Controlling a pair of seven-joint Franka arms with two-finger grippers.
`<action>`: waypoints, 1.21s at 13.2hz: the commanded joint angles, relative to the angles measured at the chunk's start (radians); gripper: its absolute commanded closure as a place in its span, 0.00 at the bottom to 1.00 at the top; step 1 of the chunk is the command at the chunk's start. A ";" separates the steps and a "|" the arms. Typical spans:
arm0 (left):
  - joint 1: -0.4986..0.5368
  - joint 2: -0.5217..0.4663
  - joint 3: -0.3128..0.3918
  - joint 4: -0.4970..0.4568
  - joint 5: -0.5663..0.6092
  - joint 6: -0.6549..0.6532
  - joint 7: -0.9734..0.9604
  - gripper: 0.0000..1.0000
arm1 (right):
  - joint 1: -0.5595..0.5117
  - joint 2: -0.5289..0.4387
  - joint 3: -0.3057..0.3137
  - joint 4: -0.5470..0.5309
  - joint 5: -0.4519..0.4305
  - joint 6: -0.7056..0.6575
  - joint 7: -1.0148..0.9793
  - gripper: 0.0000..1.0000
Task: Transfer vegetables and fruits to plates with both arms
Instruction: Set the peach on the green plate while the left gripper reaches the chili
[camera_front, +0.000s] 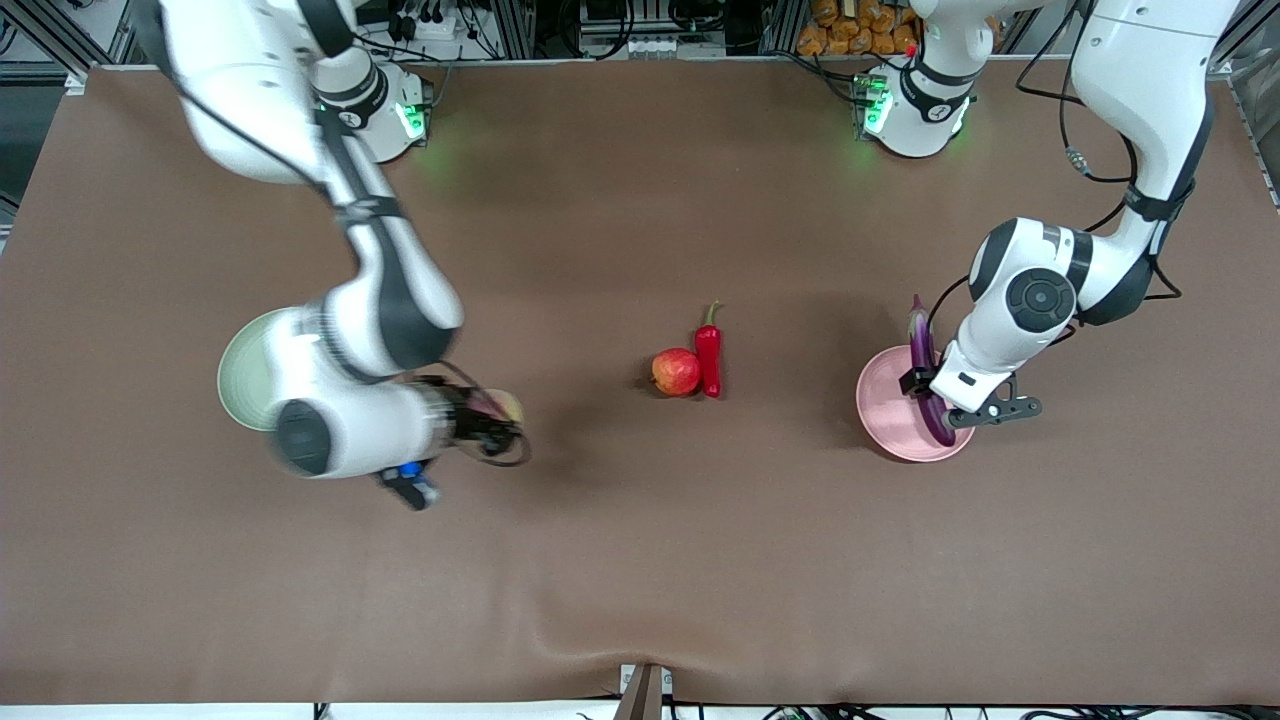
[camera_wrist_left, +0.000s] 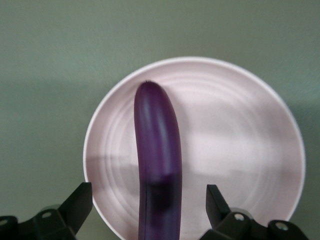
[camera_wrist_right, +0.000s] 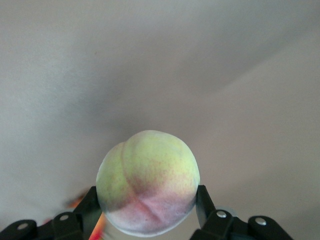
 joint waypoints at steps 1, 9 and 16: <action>-0.004 -0.026 -0.058 0.051 -0.103 -0.085 -0.056 0.00 | -0.084 -0.096 -0.002 -0.090 -0.035 -0.102 -0.249 1.00; -0.267 0.025 -0.133 0.179 -0.118 -0.183 -0.509 0.00 | -0.329 -0.380 -0.003 -0.694 -0.272 0.106 -0.882 1.00; -0.497 0.011 -0.142 0.102 -0.018 -0.171 -0.512 0.00 | -0.512 -0.379 -0.005 -0.896 -0.378 0.410 -1.280 1.00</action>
